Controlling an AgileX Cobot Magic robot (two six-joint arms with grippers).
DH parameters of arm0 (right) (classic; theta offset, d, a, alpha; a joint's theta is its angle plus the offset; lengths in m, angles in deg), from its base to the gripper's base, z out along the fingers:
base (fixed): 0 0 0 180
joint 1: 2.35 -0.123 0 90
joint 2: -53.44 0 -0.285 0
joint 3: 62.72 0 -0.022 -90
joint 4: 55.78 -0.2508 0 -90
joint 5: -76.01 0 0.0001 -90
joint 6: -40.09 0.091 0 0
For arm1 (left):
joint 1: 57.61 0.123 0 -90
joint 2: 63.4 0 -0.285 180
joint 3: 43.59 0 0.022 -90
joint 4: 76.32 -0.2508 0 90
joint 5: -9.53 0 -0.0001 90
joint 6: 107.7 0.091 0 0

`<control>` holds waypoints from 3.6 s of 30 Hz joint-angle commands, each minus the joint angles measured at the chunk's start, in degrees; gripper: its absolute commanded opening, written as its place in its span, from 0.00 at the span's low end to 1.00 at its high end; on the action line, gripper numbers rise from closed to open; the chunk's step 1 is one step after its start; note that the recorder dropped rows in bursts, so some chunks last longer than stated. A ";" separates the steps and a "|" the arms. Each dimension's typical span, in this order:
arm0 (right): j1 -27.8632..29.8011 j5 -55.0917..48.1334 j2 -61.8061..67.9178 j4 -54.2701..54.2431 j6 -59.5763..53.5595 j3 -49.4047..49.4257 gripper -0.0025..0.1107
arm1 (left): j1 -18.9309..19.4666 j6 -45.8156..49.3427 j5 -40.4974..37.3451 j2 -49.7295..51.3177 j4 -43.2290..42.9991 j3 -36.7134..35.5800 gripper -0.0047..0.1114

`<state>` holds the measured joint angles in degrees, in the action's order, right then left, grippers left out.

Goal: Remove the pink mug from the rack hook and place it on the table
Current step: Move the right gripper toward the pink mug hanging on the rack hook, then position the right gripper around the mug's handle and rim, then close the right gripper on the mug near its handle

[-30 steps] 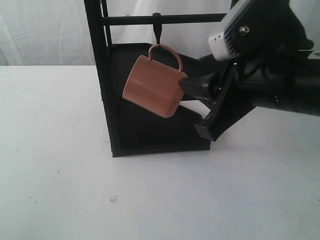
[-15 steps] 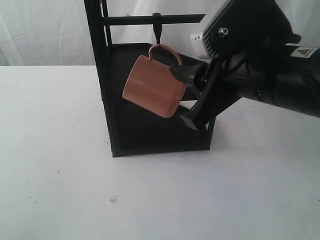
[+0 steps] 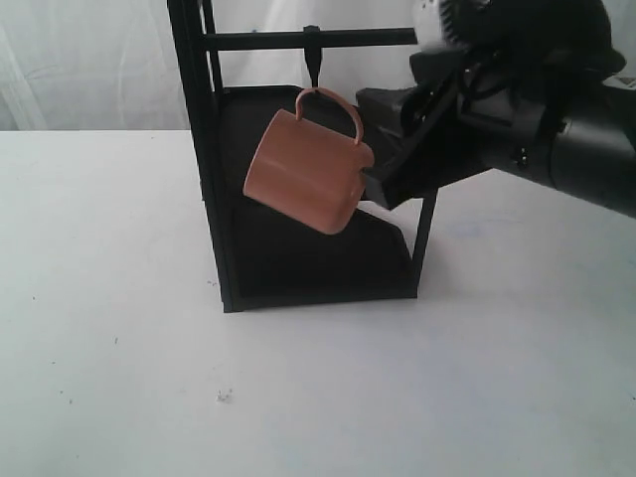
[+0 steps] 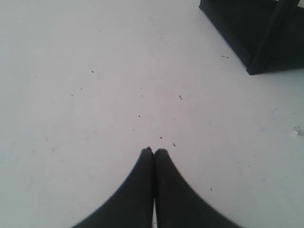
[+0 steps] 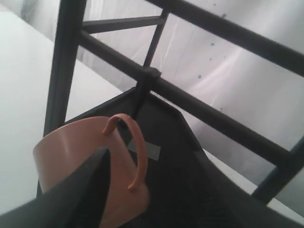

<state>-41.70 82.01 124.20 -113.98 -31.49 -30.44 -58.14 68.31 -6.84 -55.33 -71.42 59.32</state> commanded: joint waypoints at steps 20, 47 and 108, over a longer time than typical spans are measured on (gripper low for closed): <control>-0.07 -11.17 -10.04 66.13 71.57 -0.15 0.45 | -0.14 -0.06 0.03 -0.29 0.43 -0.13 0.04; -6.32 -11.18 2.11 98.81 87.25 -0.91 0.45 | -0.14 -0.06 0.03 -0.29 0.43 -0.13 0.04; 2.42 -7.12 12.22 100.17 94.28 -8.66 0.45 | -0.14 -0.06 0.03 -0.29 0.43 -0.13 0.04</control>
<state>-39.56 73.90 135.79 -14.28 63.05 -38.89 -58.14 68.31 -6.84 -55.33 -71.42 59.32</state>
